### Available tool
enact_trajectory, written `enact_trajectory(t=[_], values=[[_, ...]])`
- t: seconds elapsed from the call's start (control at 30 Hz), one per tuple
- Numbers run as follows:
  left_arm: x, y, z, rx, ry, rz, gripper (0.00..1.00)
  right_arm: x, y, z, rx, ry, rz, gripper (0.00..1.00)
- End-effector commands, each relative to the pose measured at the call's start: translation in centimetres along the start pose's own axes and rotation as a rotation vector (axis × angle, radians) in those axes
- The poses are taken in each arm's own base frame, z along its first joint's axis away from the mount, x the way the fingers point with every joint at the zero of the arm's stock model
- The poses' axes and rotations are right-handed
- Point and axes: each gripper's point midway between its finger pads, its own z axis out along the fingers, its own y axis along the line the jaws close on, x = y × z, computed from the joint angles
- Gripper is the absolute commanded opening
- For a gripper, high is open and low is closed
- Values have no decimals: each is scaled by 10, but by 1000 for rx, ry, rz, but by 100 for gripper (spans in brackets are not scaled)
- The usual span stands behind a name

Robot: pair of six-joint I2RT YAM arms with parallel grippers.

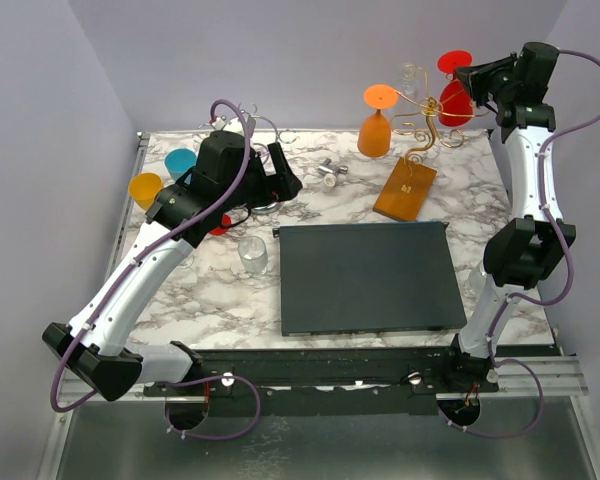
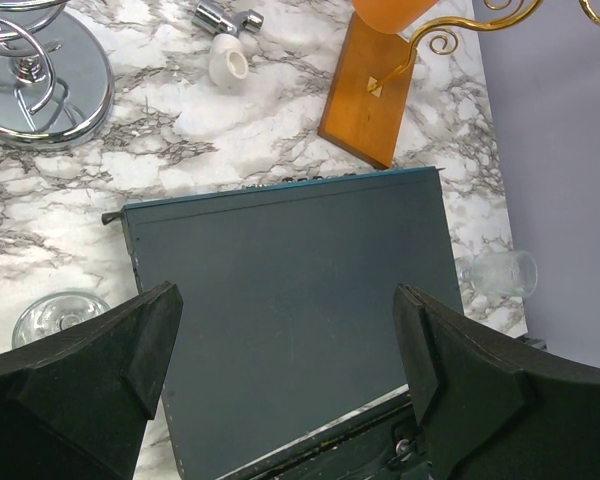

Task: Take the wine glass off the wine glass rack
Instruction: Pick up the wine glass from the wine rack.

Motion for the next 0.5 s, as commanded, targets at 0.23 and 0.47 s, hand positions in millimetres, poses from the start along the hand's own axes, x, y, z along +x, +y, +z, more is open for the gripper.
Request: enact_trajectory(t=[0.23, 0.47], values=[[-4, 0, -5, 4, -32, 5, 94, -10, 17, -9, -40, -57, -2, 0], [-4, -1, -6, 6, -31, 3, 94, -12, 12, -19, -27, -76, -2, 1]])
